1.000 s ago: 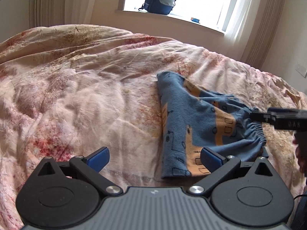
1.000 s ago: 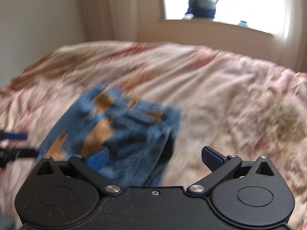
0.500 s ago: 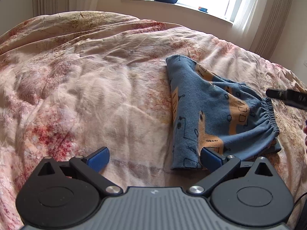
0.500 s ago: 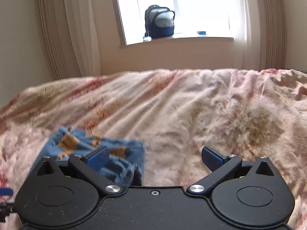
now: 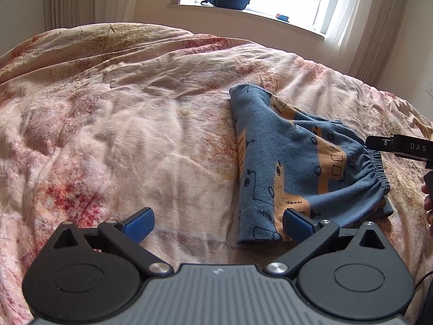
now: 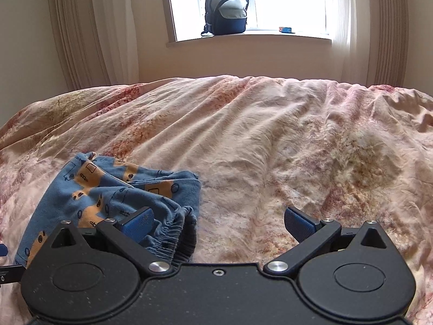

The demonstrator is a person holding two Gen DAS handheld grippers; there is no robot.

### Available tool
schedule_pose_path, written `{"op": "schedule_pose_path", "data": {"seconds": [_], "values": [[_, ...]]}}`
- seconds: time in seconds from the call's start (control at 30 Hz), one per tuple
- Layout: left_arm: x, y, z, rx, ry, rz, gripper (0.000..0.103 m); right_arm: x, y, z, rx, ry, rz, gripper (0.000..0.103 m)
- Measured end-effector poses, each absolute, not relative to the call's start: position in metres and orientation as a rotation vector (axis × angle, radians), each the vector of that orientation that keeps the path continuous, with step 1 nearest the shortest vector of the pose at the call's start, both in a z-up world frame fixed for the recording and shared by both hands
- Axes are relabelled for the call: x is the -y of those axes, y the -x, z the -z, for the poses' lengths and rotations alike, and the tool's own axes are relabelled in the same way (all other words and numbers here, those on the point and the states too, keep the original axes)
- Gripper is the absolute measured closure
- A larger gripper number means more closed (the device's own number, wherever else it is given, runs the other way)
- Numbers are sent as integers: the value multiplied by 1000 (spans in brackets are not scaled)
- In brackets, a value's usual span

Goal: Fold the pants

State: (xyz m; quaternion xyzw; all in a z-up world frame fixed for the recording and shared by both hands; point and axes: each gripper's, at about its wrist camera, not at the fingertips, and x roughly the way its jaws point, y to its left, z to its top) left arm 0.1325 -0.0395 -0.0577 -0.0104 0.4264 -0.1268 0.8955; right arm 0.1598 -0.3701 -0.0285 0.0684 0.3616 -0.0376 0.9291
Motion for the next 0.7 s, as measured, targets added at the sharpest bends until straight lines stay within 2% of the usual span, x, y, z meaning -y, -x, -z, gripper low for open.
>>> {"op": "schedule_pose_path", "data": {"seconds": [0.37, 0.7], "values": [[42, -132, 58, -894, 15, 281, 0, 370, -160, 30, -744, -144, 71, 0], [38, -133, 50, -829, 135, 369, 0, 376, -168, 28, -706, -320, -80, 0]]}}
